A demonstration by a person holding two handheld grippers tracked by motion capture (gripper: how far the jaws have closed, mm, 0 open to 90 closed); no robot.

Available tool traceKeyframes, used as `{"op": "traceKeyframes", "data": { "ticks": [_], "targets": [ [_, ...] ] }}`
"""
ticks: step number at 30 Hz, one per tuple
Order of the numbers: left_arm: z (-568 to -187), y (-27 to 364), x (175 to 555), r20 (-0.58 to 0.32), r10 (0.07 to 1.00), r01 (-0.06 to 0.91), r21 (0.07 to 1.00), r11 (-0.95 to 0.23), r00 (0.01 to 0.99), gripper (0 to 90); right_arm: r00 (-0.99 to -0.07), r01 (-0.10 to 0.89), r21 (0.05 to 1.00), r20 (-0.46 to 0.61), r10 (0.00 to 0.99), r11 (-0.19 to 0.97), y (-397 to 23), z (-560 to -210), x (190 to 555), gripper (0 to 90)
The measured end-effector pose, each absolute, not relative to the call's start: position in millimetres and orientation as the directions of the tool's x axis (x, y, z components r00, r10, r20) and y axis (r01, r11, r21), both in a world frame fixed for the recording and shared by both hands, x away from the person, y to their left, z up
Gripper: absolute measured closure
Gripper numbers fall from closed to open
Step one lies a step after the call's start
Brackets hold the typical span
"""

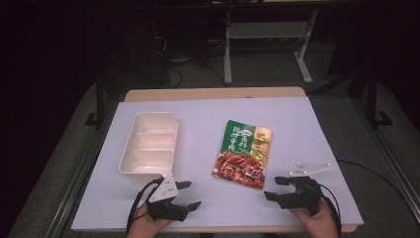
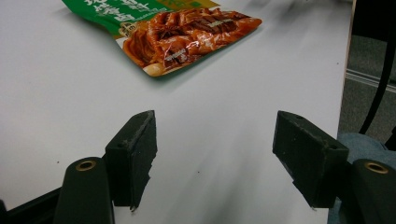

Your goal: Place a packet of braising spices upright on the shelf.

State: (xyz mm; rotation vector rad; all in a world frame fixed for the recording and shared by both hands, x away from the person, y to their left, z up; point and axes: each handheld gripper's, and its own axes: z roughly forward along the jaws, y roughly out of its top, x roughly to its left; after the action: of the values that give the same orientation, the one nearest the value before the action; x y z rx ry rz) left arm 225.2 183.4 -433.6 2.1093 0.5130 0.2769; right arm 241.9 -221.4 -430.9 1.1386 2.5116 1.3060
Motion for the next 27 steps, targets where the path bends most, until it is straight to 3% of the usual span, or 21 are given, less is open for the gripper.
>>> {"op": "traceKeyframes", "data": {
  "ticks": [10, 27],
  "targets": [
    [-428.9, 181.0, 228.7, -0.011, 0.463, 0.259, 0.841, -0.475, 0.886, 33.7, -0.716, 0.572, 0.742, 0.244, 0.655, 0.349, -224.1, -430.2, 242.3, 28.5],
    [-418.0, 142.3, 266.5, 0.016, 0.474, 0.260, 0.819, -0.511, 0.881, 60.4, -0.699, 0.568, 0.759, 0.243, 0.672, 0.317, -234.9, -426.7, 246.0, 28.2]
  ]
}}
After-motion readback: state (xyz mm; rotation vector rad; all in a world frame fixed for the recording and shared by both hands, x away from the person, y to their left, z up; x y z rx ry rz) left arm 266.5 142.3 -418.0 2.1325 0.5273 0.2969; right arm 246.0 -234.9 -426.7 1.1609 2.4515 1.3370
